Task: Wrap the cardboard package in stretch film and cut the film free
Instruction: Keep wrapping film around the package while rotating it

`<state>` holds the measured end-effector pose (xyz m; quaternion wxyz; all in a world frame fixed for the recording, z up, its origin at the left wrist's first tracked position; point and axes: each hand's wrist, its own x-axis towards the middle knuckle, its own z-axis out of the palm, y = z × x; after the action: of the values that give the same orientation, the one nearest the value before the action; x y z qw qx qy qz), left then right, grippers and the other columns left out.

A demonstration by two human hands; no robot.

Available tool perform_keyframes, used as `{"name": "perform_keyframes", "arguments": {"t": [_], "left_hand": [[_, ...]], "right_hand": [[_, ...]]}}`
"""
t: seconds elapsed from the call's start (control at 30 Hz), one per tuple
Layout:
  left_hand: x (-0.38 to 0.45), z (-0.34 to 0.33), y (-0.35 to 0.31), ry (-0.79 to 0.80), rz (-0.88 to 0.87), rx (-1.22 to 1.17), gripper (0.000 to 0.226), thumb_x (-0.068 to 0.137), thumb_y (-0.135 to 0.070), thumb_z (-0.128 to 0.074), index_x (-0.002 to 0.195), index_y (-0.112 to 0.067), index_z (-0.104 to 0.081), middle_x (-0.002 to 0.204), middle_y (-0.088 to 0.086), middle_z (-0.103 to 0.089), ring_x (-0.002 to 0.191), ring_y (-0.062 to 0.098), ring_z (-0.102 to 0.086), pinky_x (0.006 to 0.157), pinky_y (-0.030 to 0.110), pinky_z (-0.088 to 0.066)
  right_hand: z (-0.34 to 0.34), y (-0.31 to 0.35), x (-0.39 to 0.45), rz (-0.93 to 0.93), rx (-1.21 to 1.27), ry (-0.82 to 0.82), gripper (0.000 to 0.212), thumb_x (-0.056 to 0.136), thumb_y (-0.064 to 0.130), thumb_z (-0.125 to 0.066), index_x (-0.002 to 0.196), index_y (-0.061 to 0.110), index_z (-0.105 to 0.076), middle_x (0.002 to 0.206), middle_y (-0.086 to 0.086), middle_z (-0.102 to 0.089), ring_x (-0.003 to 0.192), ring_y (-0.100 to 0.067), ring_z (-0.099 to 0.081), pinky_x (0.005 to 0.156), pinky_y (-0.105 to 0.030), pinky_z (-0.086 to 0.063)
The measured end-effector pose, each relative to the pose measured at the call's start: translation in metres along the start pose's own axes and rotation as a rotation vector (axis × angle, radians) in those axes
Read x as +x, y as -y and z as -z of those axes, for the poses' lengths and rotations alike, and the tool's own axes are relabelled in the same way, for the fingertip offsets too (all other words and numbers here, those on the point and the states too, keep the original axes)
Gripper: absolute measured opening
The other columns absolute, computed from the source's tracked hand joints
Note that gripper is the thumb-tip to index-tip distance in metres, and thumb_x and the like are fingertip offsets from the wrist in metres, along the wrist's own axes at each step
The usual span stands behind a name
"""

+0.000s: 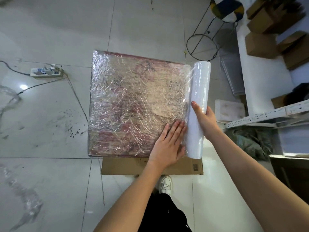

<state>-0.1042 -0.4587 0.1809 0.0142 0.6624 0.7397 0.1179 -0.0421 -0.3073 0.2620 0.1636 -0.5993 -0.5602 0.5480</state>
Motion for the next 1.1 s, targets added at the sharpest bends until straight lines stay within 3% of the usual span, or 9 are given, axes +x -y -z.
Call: {"name": "perform_keyframes", "arguments": {"t": [0.13, 0.23, 0.33, 0.5, 0.67, 0.8, 0.9, 1.0, 1.1], "left_hand": [[-0.007, 0.019, 0.008, -0.052, 0.003, -0.034, 0.058, 0.102, -0.041, -0.013, 0.150, -0.007, -0.013, 0.157, 0.010, -0.020, 0.146, 0.023, -0.013, 0.120, 0.043, -0.004], [-0.035, 0.034, 0.037, -0.163, 0.293, -0.009, 0.057, 0.102, -0.041, -0.010, 0.150, -0.009, -0.004, 0.157, 0.004, -0.004, 0.147, 0.019, 0.002, 0.120, 0.042, 0.003], [-0.067, 0.034, 0.072, -0.184, 0.579, 0.042, 0.059, 0.102, -0.041, -0.007, 0.148, -0.005, -0.012, 0.160, 0.003, -0.001, 0.147, 0.017, 0.005, 0.119, 0.042, 0.005], [-0.069, 0.033, 0.073, -0.164, 0.611, 0.021, 0.059, 0.101, -0.037, -0.013, 0.148, -0.003, -0.023, 0.156, 0.011, -0.023, 0.148, 0.020, -0.004, 0.119, 0.050, -0.007], [-0.044, 0.056, 0.032, -0.100, 0.666, -0.045, 0.070, 0.090, -0.047, -0.031, 0.149, -0.010, -0.024, 0.157, 0.018, -0.014, 0.145, 0.038, -0.005, 0.114, 0.062, -0.002], [0.000, 0.055, 0.004, 0.043, 0.765, -0.101, 0.073, 0.088, -0.058, -0.026, 0.150, -0.021, -0.024, 0.155, 0.024, -0.016, 0.135, 0.058, -0.016, 0.097, 0.081, -0.012], [0.004, 0.048, 0.002, 0.073, 0.855, -0.111, 0.073, 0.090, -0.061, -0.023, 0.151, -0.021, -0.026, 0.155, 0.025, -0.017, 0.135, 0.060, -0.011, 0.096, 0.082, -0.010], [-0.005, 0.048, 0.002, 0.061, 0.831, -0.098, 0.070, 0.093, -0.060, -0.018, 0.152, -0.022, -0.017, 0.157, 0.022, -0.011, 0.138, 0.057, -0.006, 0.098, 0.080, -0.007], [-0.004, 0.053, -0.004, 0.037, 0.849, -0.111, 0.068, 0.096, -0.060, -0.008, 0.153, -0.023, -0.012, 0.158, 0.021, -0.011, 0.138, 0.056, -0.006, 0.100, 0.078, -0.003]], "right_hand": [[-0.003, 0.000, -0.003, 0.002, 0.025, 0.041, 0.054, 0.089, 0.042, -0.058, 0.132, 0.012, -0.045, 0.111, 0.003, -0.054, 0.093, -0.009, -0.056, 0.078, -0.021, -0.044], [-0.007, -0.001, -0.004, 0.000, 0.036, 0.047, 0.055, 0.090, 0.043, -0.057, 0.134, 0.014, -0.042, 0.113, 0.004, -0.052, 0.089, -0.007, -0.054, 0.075, -0.022, -0.043], [-0.006, -0.003, -0.004, -0.013, 0.017, 0.042, 0.063, 0.088, 0.048, -0.057, 0.137, 0.013, -0.039, 0.120, 0.001, -0.052, 0.101, -0.015, -0.052, 0.082, -0.029, -0.042], [-0.006, -0.003, -0.007, -0.020, 0.035, 0.035, 0.062, 0.087, 0.046, -0.059, 0.137, 0.013, -0.041, 0.118, 0.002, -0.053, 0.105, -0.016, -0.053, 0.088, -0.030, -0.044], [0.000, -0.001, -0.011, -0.084, 0.091, 0.167, 0.046, 0.086, 0.038, -0.062, 0.121, 0.022, -0.037, 0.107, 0.005, -0.056, 0.095, -0.014, -0.058, 0.087, -0.034, -0.047], [0.003, 0.001, -0.016, -0.116, 0.162, 0.181, 0.067, 0.066, 0.041, -0.074, 0.122, 0.019, -0.043, 0.110, -0.004, -0.062, 0.094, -0.021, -0.064, 0.081, -0.040, -0.054], [0.004, 0.000, -0.021, -0.126, 0.217, 0.185, 0.068, 0.065, 0.036, -0.076, 0.122, 0.017, -0.045, 0.105, -0.004, -0.064, 0.088, -0.020, -0.067, 0.071, -0.036, -0.056], [0.007, -0.001, -0.028, -0.133, 0.243, 0.202, 0.069, 0.060, 0.038, -0.078, 0.119, 0.019, -0.046, 0.107, -0.005, -0.064, 0.090, -0.023, -0.067, 0.075, -0.040, -0.057], [0.013, 0.006, -0.032, -0.103, 0.200, 0.198, 0.062, 0.067, 0.037, -0.080, 0.117, 0.020, -0.048, 0.106, -0.003, -0.065, 0.092, -0.023, -0.067, 0.079, -0.042, -0.057]]}}
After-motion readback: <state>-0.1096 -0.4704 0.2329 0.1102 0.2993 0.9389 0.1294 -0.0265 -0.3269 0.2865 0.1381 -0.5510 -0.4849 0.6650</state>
